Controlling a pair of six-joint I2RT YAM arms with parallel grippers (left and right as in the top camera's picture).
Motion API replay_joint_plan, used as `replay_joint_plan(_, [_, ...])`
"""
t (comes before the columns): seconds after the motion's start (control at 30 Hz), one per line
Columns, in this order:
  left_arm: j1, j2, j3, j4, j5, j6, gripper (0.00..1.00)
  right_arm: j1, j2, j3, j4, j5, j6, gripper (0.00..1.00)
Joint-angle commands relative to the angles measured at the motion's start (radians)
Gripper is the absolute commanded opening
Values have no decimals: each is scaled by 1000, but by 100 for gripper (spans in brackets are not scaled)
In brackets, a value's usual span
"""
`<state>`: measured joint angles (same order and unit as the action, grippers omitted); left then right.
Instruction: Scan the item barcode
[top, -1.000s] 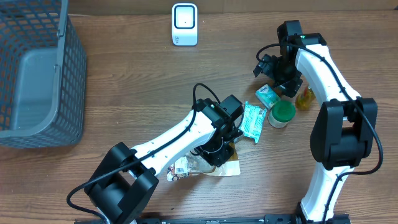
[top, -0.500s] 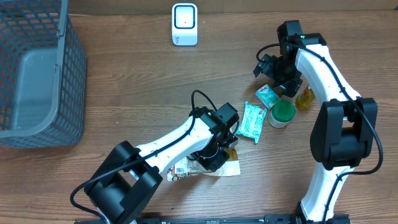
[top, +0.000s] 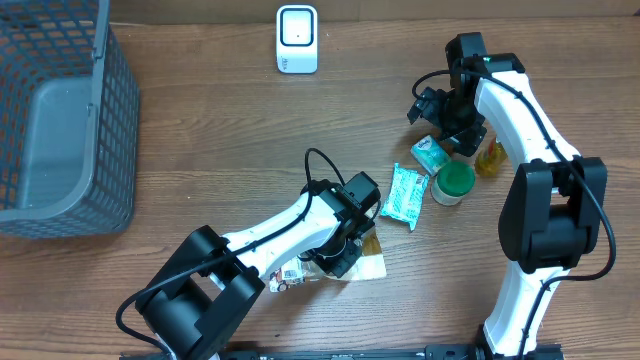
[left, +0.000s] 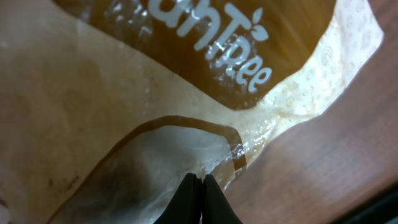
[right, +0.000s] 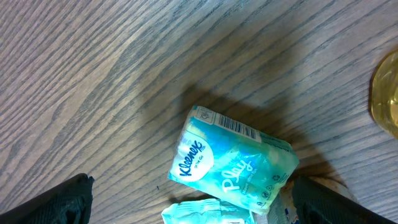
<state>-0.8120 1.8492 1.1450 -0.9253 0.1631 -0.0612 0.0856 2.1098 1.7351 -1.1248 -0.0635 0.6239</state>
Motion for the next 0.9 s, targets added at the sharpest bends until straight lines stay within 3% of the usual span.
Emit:
replay_joint_plan(0.0, [-5, -31, -12, 39, -115, -90, 4, -4, -22, 27, 3, -2, -4, 100])
replay_joint_plan(0.2, [-1, -31, -9, 133, -159, -197, 4, -4, -22, 27, 3, -2, -4, 100])
replay_joint_plan(0.3, [20, -31, -1, 154, -242, -313, 4, -4, -22, 27, 3, -2, -4, 100])
replay_joint_plan(0.4, [62, -31, 5, 157, -333, -433, 7, -4, -22, 27, 3, -2, -4, 100])
replay_joint_plan(0.53, [161, -31, 5, 165, -337, -530, 11, -4, -22, 27, 3, -2, -4, 100])
replay_joint_plan(0.63, [257, -31, 15, 179, -233, -526, 5, -4, -22, 27, 3, -2, -4, 100])
replay_joint_plan(0.87, [464, -32, 153, 115, 160, -361, 4, -4, -22, 27, 3, -2, -4, 100])
